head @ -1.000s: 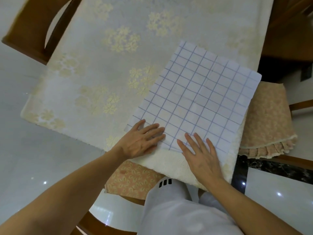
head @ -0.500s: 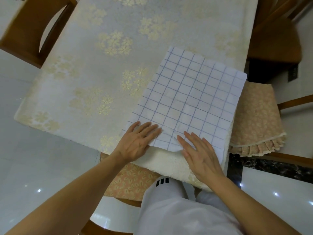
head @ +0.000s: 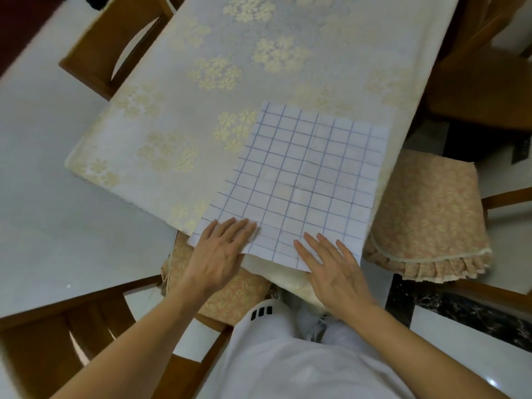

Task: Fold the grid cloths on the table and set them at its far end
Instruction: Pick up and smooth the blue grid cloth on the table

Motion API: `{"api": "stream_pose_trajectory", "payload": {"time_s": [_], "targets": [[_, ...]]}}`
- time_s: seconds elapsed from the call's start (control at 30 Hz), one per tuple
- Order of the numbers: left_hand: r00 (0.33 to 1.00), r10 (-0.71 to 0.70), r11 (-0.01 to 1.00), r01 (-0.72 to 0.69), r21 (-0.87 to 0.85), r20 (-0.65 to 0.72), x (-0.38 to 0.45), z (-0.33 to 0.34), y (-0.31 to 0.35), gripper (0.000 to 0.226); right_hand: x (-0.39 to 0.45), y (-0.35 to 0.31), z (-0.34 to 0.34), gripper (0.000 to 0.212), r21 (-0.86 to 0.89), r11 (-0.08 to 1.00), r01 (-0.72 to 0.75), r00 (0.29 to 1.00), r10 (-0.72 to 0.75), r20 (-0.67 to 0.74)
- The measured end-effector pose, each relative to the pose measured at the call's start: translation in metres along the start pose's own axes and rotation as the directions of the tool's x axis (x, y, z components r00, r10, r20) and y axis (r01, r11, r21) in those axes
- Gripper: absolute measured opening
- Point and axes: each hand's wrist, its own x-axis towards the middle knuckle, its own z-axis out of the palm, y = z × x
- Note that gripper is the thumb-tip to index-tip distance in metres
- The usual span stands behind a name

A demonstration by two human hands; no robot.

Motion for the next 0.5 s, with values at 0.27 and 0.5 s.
{"api": "stream_pose_trajectory", "payload": {"time_s": [0.27, 0.5], "targets": [[0.982, -0.158, 0.986, 0.163, 0.040, -0.100, -0.038, -0.014, 0.064, 0.056, -0.028, 0.046, -0.035, 0.050, 0.016, 0.984, 0.175, 0.974, -0.171, -0.148], [0.971, -0.166, 0.979, 0.184, 0.088, -0.172, 0.013, -0.051, 0.073, 0.057, 0.014, 0.090, -0.068, 0.044, 0.033, 0.998, 0.054, 0.982, -0.047, -0.183]]}}
